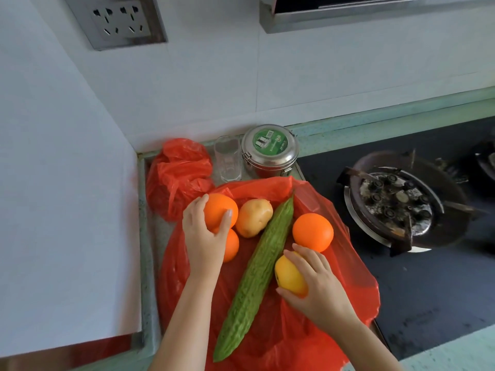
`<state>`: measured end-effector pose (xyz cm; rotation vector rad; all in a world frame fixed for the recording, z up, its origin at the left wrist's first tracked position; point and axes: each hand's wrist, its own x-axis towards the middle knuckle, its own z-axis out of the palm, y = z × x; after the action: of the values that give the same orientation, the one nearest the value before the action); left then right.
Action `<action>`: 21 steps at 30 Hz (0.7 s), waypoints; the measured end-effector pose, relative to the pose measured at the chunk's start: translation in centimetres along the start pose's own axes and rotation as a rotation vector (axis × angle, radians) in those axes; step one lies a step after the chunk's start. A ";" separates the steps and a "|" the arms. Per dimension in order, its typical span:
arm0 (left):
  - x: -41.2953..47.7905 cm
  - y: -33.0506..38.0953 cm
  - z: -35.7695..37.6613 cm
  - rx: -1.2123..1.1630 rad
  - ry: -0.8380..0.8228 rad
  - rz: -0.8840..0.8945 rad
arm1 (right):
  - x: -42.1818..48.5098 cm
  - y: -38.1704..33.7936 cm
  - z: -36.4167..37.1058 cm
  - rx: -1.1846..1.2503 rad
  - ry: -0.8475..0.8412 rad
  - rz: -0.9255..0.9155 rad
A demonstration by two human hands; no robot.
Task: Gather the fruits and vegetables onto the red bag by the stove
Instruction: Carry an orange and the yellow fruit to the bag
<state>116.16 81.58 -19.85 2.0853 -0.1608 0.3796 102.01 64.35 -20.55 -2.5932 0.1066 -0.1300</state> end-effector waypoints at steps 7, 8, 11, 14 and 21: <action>0.5 0.1 0.3 -0.017 -0.077 0.034 | -0.1 -0.1 0.1 0.012 0.011 0.010; 0.6 0.1 0.5 -0.015 -0.091 0.044 | -0.1 0.0 0.1 0.009 0.010 0.007; 0.8 0.1 0.5 0.006 -0.126 0.051 | -0.1 0.0 0.0 0.008 0.002 0.001; 0.7 -0.1 0.3 0.027 -0.162 0.038 | -0.2 0.1 -0.1 0.008 0.003 0.002; -0.9 -1.4 -0.5 0.097 -0.188 0.012 | -0.3 0.1 0.0 0.017 0.014 0.000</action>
<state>115.62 82.69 -21.04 2.2154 -0.2709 0.2012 101.75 64.27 -20.67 -2.5760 0.1098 -0.1486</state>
